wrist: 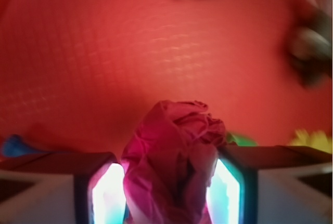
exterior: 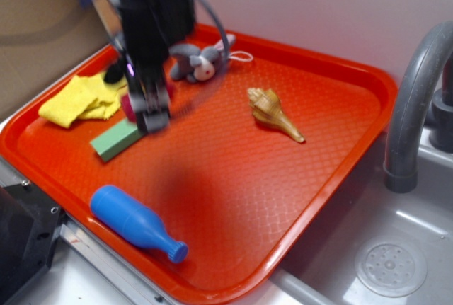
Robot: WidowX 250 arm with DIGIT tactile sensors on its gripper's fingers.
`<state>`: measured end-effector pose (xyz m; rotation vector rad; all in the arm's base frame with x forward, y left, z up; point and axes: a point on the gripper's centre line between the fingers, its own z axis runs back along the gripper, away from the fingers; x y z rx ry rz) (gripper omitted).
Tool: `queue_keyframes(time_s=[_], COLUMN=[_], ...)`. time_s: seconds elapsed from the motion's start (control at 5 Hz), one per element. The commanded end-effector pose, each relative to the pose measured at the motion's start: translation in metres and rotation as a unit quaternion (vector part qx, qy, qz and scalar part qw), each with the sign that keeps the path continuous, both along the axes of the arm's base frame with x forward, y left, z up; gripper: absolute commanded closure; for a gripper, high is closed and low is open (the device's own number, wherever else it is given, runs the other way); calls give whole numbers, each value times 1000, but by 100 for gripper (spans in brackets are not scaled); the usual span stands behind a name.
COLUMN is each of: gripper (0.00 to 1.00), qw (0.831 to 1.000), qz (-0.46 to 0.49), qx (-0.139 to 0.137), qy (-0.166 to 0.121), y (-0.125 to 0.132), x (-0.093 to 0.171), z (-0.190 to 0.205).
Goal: Grab the red paper.
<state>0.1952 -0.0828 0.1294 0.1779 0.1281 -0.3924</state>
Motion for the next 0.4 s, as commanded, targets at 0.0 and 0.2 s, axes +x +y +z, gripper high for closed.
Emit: queue_keyframes(time_s=[0.0, 0.2], gripper=[100, 100], qw=[968, 972], qz=[238, 218], qx=[-42, -54], qy=[-66, -64], y=[19, 17], x=[-16, -19], z=[66, 76])
